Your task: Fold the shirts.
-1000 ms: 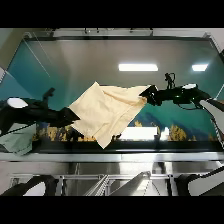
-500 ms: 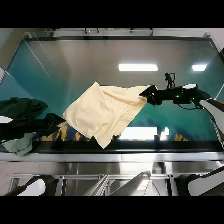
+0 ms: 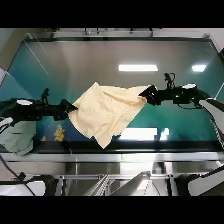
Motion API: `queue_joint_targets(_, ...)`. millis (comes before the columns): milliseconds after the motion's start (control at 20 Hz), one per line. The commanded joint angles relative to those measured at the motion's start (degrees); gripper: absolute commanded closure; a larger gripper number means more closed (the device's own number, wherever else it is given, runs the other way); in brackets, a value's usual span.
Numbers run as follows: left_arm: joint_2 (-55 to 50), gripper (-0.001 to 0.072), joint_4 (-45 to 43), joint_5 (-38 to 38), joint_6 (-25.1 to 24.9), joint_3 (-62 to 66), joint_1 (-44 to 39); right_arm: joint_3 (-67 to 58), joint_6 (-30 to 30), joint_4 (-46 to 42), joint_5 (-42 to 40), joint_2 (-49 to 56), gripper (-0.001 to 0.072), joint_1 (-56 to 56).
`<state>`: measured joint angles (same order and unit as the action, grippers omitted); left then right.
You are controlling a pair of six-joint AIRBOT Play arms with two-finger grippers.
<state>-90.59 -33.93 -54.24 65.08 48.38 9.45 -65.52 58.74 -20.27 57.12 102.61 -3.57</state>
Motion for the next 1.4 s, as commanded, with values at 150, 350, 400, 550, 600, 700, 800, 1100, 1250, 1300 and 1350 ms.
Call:
queue_joint_targets(150, -3.26, 0.0680, 1.11, -8.85, 0.15, 10.62, -5.31, -0.85, -0.35, 2.51, 0.22, 1.22, 0.0515, 0.20)
queue_joint_targets(350, -0.85, 0.0679, 6.51, -16.61, -0.15, 15.50, -4.24, -5.60, -3.91, 4.04, 11.63, -0.70, 0.0696, -1.88)
queue_joint_targets(400, 1.20, 0.0679, 10.93, -20.06, -0.87, 17.44, -3.21, -7.58, -3.91, 4.04, 14.12, -3.19, 0.0695, -3.28)
queue_joint_targets(550, 9.29, 0.0679, 25.83, -31.32, -0.87, 25.94, 1.22, -15.32, -3.87, 4.09, 15.61, -15.21, 0.0696, -9.42)
queue_joint_targets(600, 12.22, 0.0679, 30.93, -34.12, 0.59, 29.40, 3.02, -18.34, -3.89, 4.09, 15.63, -20.39, 0.0695, -11.93)
queue_joint_targets(700, 18.82, 0.0679, 38.03, -35.82, 3.48, 36.26, 6.32, -23.04, -4.61, 4.09, 15.61, -30.82, 0.0695, -16.02)
queue_joint_targets(800, 25.42, 0.0677, 40.06, -34.18, 4.04, 42.51, 9.07, -25.22, -7.13, 4.07, 14.32, -41.75, 0.0695, -18.86)
queue_joint_targets(1100, 37.20, 0.0673, 39.43, -35.58, 4.39, 46.60, 16.35, -25.24, -11.61, -3.63, 5.33, -64.74, 0.0695, -22.05)
queue_joint_targets(1250, 38.99, 0.0673, 39.50, -35.89, 4.33, 35.63, 17.18, -24.46, -6.10, -3.56, 10.60, -61.33, 0.0695, -22.03)
queue_joint_targets(1300, 38.69, 0.0673, 39.45, -35.95, 3.87, 31.32, 16.76, -23.65, -3.91, -3.54, 14.23, -58.40, 0.0695, -22.01)
queue_joint_targets(1350, 37.88, 0.0673, 39.43, -36.17, 3.06, 26.43, 15.87, -22.29, -2.01, -3.54, 17.55, -55.43, 0.0695, -21.92)
